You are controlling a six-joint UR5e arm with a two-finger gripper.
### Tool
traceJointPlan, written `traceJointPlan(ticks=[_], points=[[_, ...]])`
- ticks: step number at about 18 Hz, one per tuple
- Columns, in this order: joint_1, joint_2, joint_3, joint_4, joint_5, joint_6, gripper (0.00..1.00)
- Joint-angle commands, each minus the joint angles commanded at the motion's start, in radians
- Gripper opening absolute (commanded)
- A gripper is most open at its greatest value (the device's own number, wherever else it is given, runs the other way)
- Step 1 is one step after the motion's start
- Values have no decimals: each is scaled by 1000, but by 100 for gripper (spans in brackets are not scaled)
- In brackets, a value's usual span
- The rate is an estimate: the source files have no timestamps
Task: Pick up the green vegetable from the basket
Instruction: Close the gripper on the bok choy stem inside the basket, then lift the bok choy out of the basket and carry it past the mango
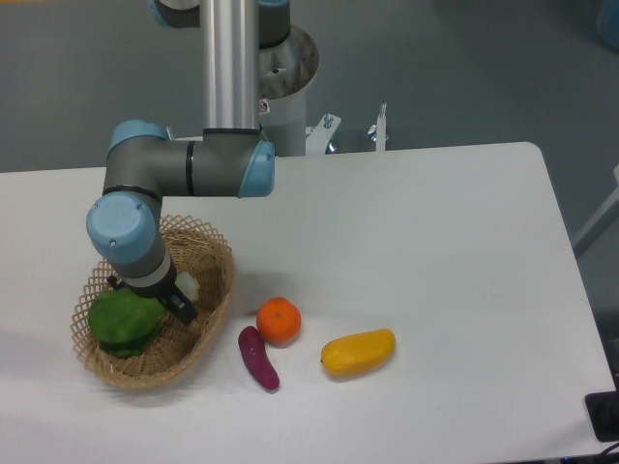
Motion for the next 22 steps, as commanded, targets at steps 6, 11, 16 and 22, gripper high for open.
traceJointPlan(ticks=[6, 11, 16, 22], points=[[0, 34, -3, -2, -9, -25, 25], [20, 66, 3, -8, -34, -17, 24], [83, 103, 20, -8, -90, -12, 24], [147, 110, 49, -9, -92, -9, 24]])
